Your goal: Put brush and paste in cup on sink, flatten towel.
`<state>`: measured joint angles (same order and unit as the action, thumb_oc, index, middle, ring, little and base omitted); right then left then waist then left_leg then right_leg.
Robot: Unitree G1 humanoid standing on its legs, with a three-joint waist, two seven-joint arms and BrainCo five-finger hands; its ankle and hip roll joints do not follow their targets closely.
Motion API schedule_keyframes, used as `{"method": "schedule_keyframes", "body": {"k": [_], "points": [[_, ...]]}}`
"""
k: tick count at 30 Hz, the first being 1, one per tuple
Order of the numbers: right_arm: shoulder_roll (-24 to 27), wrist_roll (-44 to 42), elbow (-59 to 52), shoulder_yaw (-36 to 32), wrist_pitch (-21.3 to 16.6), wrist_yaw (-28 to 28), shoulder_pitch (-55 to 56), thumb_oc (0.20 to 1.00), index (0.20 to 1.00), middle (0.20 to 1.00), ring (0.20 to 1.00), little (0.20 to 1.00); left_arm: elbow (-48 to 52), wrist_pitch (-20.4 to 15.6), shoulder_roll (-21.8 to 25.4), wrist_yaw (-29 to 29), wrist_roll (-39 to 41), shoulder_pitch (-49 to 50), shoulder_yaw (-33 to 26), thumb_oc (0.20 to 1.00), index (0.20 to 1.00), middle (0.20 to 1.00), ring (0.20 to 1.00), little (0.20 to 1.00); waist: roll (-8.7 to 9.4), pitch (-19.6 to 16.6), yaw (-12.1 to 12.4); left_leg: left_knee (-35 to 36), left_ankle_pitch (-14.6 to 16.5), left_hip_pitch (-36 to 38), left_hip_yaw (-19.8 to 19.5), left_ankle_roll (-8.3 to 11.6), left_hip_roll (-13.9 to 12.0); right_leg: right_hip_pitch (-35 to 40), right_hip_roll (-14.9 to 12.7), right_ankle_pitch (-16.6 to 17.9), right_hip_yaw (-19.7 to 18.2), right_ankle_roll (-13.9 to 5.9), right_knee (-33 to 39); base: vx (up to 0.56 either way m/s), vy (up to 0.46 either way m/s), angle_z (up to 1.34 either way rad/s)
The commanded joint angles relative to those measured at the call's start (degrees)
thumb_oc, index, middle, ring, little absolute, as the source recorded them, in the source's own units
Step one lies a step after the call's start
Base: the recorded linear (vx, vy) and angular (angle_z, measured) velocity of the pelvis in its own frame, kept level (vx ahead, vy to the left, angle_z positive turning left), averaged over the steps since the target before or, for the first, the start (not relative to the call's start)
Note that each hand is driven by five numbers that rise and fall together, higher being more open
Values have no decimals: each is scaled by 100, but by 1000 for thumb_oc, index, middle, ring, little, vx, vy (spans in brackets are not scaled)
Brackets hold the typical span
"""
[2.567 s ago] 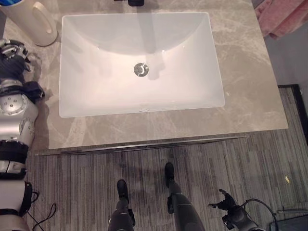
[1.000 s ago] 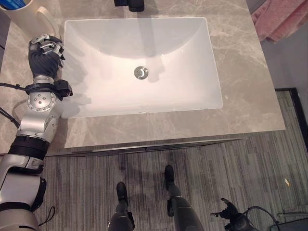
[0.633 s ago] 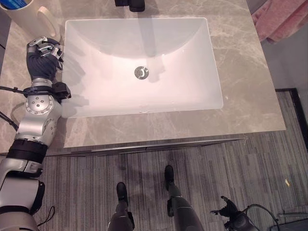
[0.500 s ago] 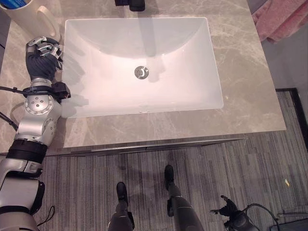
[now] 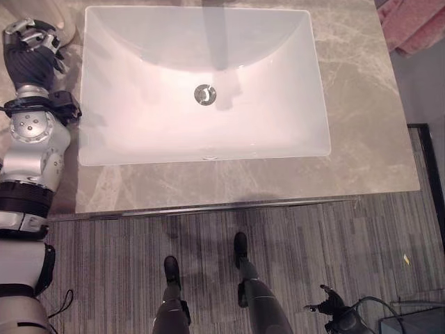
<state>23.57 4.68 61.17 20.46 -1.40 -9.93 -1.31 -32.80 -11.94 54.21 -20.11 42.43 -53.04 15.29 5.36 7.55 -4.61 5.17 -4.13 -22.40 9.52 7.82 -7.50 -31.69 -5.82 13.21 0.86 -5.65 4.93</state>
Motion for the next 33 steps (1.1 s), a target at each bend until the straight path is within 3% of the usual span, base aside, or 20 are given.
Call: {"method": "schedule_keyframes", "body": {"k": [1, 24, 30, 33], "points": [[220, -277, 66, -26, 17, -106, -75, 1000, 1000, 1000, 1000, 1000, -588, 49, 225, -117, 60, -294, 334, 200, 200, 200, 200, 200, -63, 252, -93, -17, -288, -315, -707, -170, 35, 601, -358, -474, 80, -662, 7, 4, 15, 3], [181, -516, -89, -37, -43, -226, -133, 1000, 1000, 1000, 1000, 1000, -1488, 93, 147, -206, 120, -1440, 901, 200, 200, 200, 200, 200, -156, 371, -218, -17, -353, -895, -736, -187, 131, 11, -340, -289, -75, -723, 7, 0, 3, 1], [178, -462, -44, 29, -24, -214, -147, 1000, 1000, 1000, 1000, 1000, -1175, 95, -51, -154, 1, -1066, 796, 200, 200, 200, 200, 200, -166, 349, -187, -17, -325, -748, -738, -188, 142, 131, -339, -322, -88, -693, 7, -13, 4, 0], [160, -417, 2, -17, 22, -197, -143, 1000, 1000, 1000, 1000, 1000, -620, 67, -198, -85, -96, -365, 536, 200, 200, 200, 200, 200, -146, 273, -102, -17, -248, -391, -711, -184, 126, 454, -350, -391, -28, -651, 7, 6, -19, -8]]}}
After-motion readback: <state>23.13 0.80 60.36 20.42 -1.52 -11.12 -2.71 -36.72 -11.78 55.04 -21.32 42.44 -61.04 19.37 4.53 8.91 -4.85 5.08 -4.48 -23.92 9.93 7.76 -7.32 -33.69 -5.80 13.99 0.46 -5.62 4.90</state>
